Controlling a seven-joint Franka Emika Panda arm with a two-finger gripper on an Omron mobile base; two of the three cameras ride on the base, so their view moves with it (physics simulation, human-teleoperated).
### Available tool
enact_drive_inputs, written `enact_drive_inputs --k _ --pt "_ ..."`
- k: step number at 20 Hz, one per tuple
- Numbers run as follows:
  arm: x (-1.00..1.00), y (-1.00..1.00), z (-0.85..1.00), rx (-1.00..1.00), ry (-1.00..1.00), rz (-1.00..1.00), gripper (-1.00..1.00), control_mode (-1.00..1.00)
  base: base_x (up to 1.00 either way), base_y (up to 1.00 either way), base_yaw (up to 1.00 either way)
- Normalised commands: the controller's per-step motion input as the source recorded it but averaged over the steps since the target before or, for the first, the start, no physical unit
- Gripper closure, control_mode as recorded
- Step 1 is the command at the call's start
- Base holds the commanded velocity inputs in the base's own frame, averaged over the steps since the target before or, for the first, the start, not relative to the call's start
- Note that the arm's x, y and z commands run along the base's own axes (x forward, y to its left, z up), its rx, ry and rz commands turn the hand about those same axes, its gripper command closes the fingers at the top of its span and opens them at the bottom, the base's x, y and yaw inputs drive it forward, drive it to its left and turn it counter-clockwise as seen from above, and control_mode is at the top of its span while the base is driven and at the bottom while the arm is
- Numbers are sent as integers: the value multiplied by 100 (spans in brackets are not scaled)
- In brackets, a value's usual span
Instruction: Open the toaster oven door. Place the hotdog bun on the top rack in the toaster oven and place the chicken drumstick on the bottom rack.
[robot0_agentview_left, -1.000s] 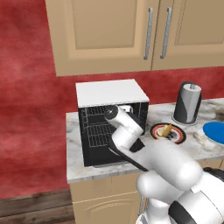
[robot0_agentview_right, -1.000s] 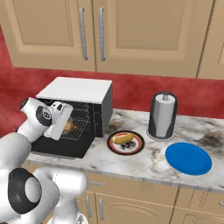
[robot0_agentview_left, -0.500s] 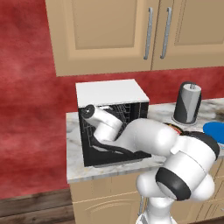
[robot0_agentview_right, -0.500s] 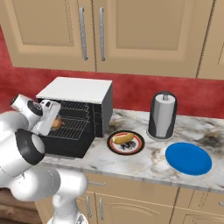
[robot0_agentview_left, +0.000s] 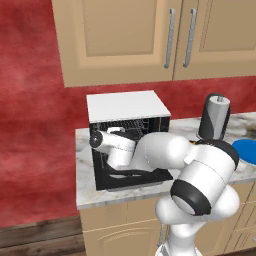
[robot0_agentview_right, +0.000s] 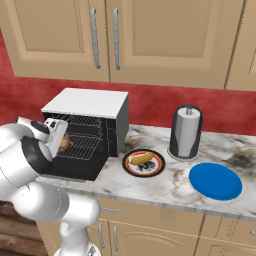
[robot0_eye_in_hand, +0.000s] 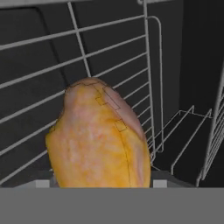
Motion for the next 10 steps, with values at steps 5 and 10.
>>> enact_drive_inputs --k 5,10 --pt "3 0 -33 0 -12 0 100 -100 0 0 0" --pt "2 0 -4 5 -5 0 100 -100 0 0 0"
